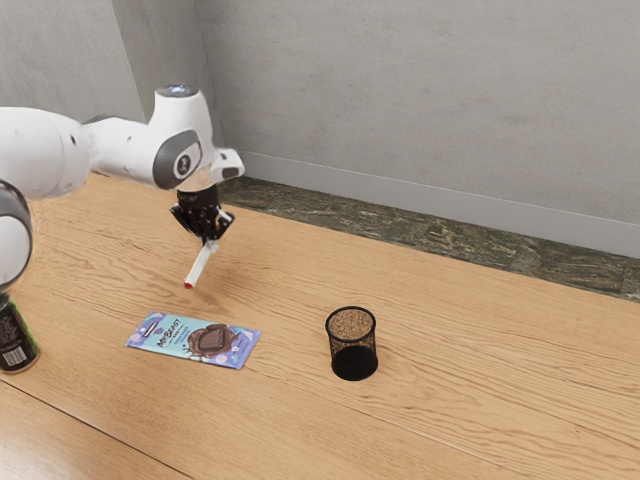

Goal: Put the marker into the pen holder.

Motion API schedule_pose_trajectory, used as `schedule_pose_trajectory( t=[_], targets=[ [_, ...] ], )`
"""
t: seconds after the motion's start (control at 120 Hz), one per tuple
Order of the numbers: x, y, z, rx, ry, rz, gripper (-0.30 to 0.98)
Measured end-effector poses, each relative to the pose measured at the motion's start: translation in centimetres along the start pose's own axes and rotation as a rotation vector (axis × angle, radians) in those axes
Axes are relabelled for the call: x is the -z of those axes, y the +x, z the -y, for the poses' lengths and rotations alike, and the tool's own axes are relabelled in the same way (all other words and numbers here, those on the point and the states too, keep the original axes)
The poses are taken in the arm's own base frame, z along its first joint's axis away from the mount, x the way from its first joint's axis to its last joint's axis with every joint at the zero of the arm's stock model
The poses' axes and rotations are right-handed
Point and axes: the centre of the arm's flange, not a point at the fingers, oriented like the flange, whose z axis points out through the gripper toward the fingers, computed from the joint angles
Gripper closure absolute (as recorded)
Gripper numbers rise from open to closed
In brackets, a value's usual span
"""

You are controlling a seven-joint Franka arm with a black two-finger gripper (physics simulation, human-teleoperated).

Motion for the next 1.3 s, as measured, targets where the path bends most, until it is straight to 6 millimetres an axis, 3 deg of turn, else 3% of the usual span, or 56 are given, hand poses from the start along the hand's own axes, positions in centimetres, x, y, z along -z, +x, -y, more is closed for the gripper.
schedule_pose_trajectory(
  t=[0.108,0.208,0.35,0.525,0.725,0.8,0.917,1.258,1.3],
  targets=[
    [2.4,-0.5,-2.9,-0.071,0.018,-0.149,0.79],
    [4.6,-0.6,-6.7,-0.135,0.004,-0.293,0.79],
    [8.5,-0.9,-14.0,-0.220,-0.052,-0.461,0.79],
    [9.9,-1.6,-20.0,-0.260,-0.126,-0.576,0.79],
    [10.7,-6.6,-26.2,-0.282,-0.205,-0.592,0.79],
    [10.9,-8.8,-27.0,-0.274,-0.223,-0.579,0.79],
    [10.4,-10.8,-27.3,-0.240,-0.239,-0.556,0.79],
    [8.4,-11.2,-27.3,-0.140,-0.260,-0.509,0.79],
    [8.3,-11.2,-27.4,-0.131,-0.262,-0.505,0.71]
  ],
)
